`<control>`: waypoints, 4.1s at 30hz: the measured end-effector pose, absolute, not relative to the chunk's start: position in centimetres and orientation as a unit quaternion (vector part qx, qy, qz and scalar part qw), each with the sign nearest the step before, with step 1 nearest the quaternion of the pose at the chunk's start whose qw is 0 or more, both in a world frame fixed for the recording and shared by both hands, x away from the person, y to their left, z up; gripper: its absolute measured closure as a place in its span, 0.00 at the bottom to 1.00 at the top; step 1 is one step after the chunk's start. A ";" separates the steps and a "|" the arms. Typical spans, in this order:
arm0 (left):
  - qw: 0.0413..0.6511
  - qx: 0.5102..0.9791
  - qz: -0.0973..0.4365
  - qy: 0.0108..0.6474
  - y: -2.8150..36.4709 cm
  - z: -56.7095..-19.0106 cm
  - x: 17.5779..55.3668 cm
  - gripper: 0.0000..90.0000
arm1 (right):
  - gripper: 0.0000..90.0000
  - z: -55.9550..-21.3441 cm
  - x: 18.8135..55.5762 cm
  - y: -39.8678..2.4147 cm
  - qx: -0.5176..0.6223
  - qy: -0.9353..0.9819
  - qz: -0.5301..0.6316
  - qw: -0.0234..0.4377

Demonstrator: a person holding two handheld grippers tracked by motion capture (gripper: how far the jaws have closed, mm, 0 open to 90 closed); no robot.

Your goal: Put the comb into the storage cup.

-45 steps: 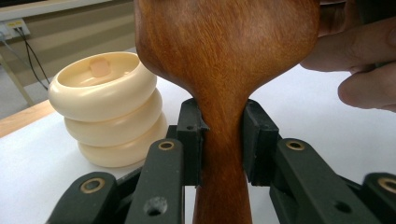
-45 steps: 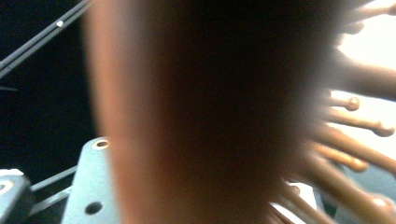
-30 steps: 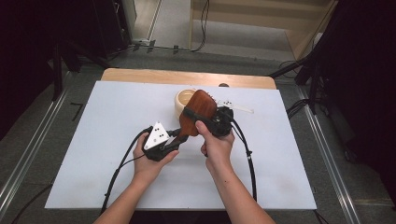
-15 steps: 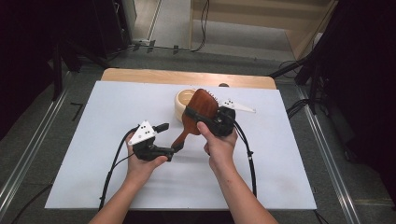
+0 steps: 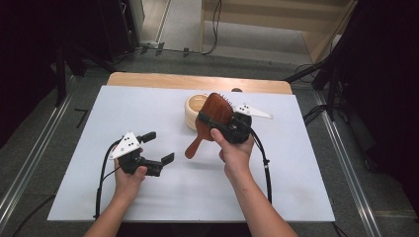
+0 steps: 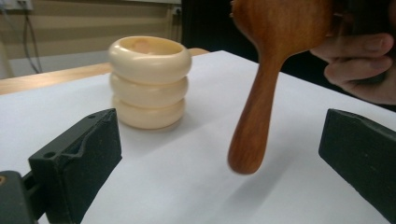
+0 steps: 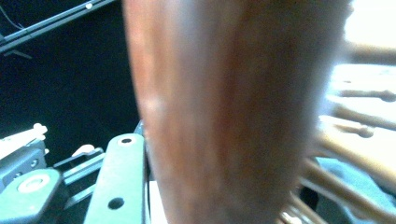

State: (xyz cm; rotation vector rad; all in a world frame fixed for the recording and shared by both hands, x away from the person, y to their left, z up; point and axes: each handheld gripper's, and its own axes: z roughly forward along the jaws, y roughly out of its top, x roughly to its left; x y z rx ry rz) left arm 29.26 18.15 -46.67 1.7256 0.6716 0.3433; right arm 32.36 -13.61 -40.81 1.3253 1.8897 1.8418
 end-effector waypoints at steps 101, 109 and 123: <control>0.571 0.717 0.198 0.346 28.1 -49.0 25.3 0.00 | 0.58 -33.5 38.1 -17.2 0.404 0.616 0.661 0.142; 0.572 0.718 0.198 0.344 28.1 -49.0 25.2 0.00 | 0.58 -33.3 39.0 -17.1 0.406 0.616 0.659 0.146; 0.574 0.717 0.197 0.343 28.2 -49.0 25.2 0.00 | 0.58 -34.0 41.1 -16.7 0.415 0.620 0.648 0.153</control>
